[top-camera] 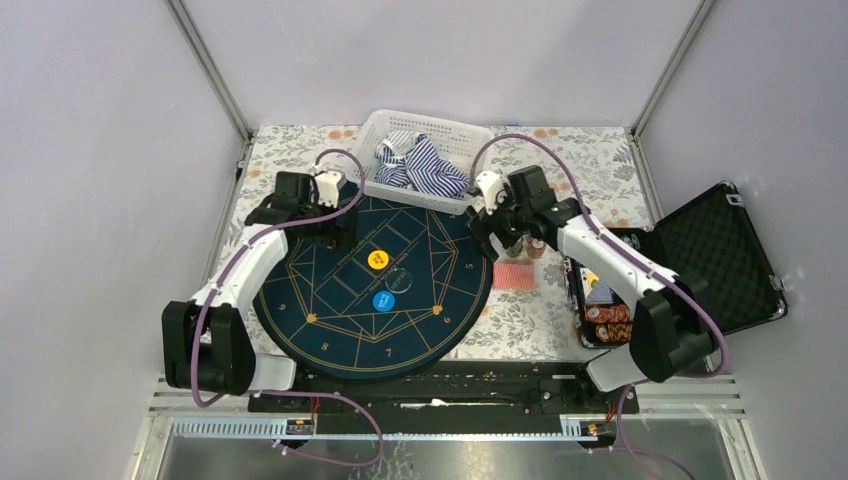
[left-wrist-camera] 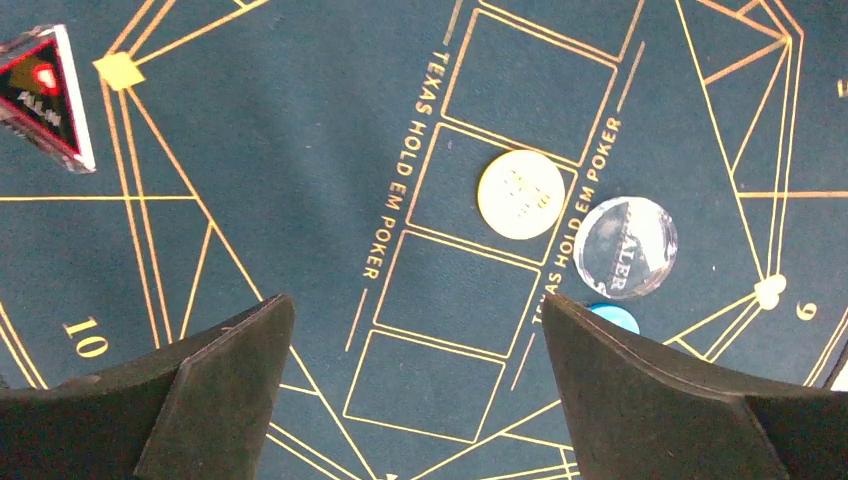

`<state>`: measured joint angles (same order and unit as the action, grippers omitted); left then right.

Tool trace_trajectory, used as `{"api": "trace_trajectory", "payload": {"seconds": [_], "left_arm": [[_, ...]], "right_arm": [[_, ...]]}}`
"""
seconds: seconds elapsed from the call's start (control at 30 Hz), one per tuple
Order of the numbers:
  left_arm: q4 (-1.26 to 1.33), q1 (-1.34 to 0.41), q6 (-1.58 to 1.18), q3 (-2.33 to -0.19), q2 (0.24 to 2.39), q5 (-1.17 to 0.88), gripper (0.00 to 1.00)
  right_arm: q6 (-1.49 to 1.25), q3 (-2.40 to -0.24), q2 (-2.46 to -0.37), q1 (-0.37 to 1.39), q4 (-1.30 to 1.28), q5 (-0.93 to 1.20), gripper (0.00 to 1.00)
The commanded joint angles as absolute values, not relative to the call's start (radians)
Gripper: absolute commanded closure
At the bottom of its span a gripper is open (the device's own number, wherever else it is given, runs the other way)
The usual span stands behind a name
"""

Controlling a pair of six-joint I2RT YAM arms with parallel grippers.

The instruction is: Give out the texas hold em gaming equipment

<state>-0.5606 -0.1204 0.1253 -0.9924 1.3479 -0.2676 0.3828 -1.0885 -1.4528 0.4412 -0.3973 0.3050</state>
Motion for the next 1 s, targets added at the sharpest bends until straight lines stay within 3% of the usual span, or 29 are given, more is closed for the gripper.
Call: {"api": "trace_trajectory", "payload": {"seconds": [0.0,0.13,0.3,0.53,0.8,0.97], "left_arm": [[-0.495,-0.043,0.063,-1.103,1.39,-0.299,0.01],[-0.473,0.077,-0.03,-1.274,1.491,-0.357,0.01],[-0.406,0.102,-0.091,-1.428,1.602,-0.284,0.01],[-0.367,0.1,-0.157,-1.617,1.781,-0.204,0.01],[-0.33,0.084,-0.149,-1.722,1.937,-0.086,0.01],[-0.344,0.059,-0.145,-1.845,2.068,-0.052,0.01]], "right_arm": [[0.415,-1.183,-1.528,0.527,-0.358,0.265,0.0],[0.402,-1.286,-1.645,0.633,-0.331,0.25,0.0],[0.331,-1.399,-1.803,0.708,-0.231,0.256,0.0],[0.326,-1.608,-2.038,0.709,-0.163,0.149,0.0],[0.302,-1.722,-2.157,0.653,-0.095,0.018,0.0],[0.286,-1.733,-2.126,0.6,-0.143,0.16,0.0]]}}
